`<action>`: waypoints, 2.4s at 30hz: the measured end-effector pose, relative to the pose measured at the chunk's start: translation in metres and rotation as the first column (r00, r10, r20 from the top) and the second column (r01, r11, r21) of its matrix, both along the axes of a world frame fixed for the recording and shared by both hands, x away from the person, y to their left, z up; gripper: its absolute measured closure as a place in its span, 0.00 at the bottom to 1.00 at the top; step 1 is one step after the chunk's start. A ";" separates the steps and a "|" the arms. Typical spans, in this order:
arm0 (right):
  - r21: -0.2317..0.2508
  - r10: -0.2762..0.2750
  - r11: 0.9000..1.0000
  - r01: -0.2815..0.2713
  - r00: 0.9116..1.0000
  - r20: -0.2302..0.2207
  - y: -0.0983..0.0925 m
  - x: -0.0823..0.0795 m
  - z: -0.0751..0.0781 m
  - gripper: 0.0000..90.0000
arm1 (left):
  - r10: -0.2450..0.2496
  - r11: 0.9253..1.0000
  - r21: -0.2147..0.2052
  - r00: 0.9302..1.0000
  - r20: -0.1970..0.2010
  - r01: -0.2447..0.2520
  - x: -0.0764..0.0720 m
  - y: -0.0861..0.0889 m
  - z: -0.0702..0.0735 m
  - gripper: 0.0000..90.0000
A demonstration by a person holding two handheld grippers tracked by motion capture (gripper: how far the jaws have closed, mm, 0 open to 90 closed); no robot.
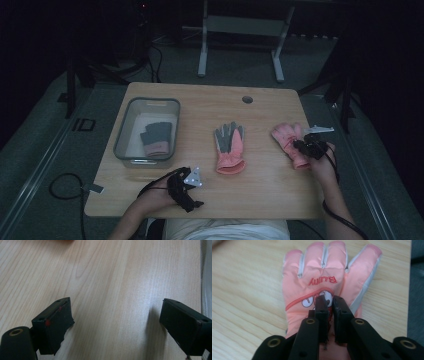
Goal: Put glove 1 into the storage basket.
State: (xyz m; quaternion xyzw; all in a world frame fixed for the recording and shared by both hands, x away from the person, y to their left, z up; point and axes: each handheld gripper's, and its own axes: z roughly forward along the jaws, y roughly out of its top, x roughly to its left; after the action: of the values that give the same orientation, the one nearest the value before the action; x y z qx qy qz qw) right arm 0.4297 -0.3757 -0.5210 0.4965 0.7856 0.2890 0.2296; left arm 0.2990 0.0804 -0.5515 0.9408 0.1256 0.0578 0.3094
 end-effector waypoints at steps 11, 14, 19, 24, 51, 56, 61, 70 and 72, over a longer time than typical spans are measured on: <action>0.126 -0.053 0.991 0.036 0.990 0.130 0.032 -0.025 0.065 0.95 | 0.010 1.000 0.000 1.000 0.003 -0.010 0.000 0.001 0.000 0.12; 0.156 -0.080 0.986 0.057 0.986 0.145 0.046 -0.030 0.074 0.95 | 0.008 1.000 0.000 1.000 0.003 -0.008 0.000 0.001 0.000 0.12; 0.204 -0.160 0.971 0.128 0.975 0.153 0.067 -0.039 0.078 0.94 | 0.005 1.000 0.000 1.000 0.005 -0.005 0.000 0.001 0.000 0.12; 0.192 -0.228 0.961 0.197 0.962 0.153 0.090 -0.042 0.073 0.95 | 0.006 1.000 0.004 1.000 0.005 -0.006 0.000 0.001 0.000 0.12; 0.130 -0.335 0.935 0.330 0.942 0.024 0.114 -0.020 -0.005 0.87 | -0.005 1.000 0.000 1.000 0.002 0.005 -0.002 -0.001 0.000 0.12; 0.143 -0.297 0.948 0.285 0.953 0.066 0.111 -0.023 0.008 0.70 | 0.002 1.000 -0.008 1.000 0.004 -0.002 -0.002 0.000 0.001 0.12; 0.100 -0.192 0.979 0.180 0.973 0.125 0.109 -0.027 0.026 0.56 | 0.000 1.000 -0.003 1.000 0.008 0.000 -0.003 0.000 0.002 0.12; 0.052 0.105 0.992 -0.112 0.988 0.109 0.088 -0.022 0.043 0.60 | -0.006 1.000 -0.002 1.000 0.015 0.006 -0.003 0.000 0.004 0.12; 0.053 0.118 0.991 -0.124 0.988 0.097 0.081 -0.019 0.044 0.60 | -0.005 1.000 -0.004 1.000 0.015 0.005 -0.003 0.000 0.004 0.12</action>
State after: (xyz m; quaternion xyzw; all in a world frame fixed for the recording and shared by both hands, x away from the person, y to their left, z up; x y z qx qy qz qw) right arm 0.4111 -0.2946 -0.4766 0.4403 0.7938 0.3486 0.2334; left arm 0.2965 0.0801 -0.5479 0.9400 0.1213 0.0637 0.3125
